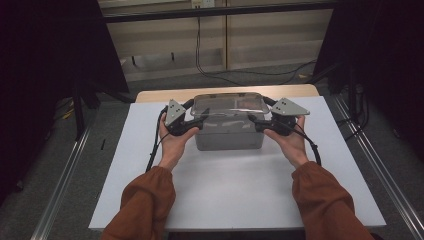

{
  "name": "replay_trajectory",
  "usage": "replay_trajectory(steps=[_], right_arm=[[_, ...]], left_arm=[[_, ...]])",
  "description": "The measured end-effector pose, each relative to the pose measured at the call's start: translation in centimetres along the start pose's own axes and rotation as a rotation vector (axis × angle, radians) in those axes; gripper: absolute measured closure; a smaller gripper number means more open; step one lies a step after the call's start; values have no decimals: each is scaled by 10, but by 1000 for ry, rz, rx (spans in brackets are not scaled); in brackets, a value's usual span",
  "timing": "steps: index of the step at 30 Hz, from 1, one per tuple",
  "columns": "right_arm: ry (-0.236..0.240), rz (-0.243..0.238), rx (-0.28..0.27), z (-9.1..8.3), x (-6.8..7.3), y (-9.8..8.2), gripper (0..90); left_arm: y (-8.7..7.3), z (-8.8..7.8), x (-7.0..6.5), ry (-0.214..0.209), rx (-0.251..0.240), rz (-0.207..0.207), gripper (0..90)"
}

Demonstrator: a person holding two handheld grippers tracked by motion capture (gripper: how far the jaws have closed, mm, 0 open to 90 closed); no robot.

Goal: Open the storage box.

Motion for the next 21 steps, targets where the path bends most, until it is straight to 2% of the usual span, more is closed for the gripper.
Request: replay_trajectory(steps=[5,7,10,11,12,16,19,21], right_arm=[[-10,-14,-2,3,-1,0,185],[8,-16,-2,5,-1,-1,141],[-2,-34,10,8,-2,-3,159],[-1,-24,8,8,-3,-3,164],[-9,-13,7,10,-6,-4,223],[-6,22,-12,10,-11,-4,258],[-1,30,-14,10,-15,-1,314],[-1,33,-19,11,-18,2,320]], left_arm=[[2,1,1,-5,-4,-9,326],[3,1,2,-4,-6,-15,331],[4,2,3,-1,-4,-14,340],[4,2,4,2,-1,-11,341],[3,3,3,1,2,-16,340],[3,4,4,5,3,-15,340],[5,4,5,0,10,-18,343],[7,5,7,2,8,-26,355]])
Point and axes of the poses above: each handheld gripper's, and its own axes: z roughly forward along the jaws, y roughly out of its top, x roughly to its left, the point moved 7 cm from there along z, roughly forward along the jaws
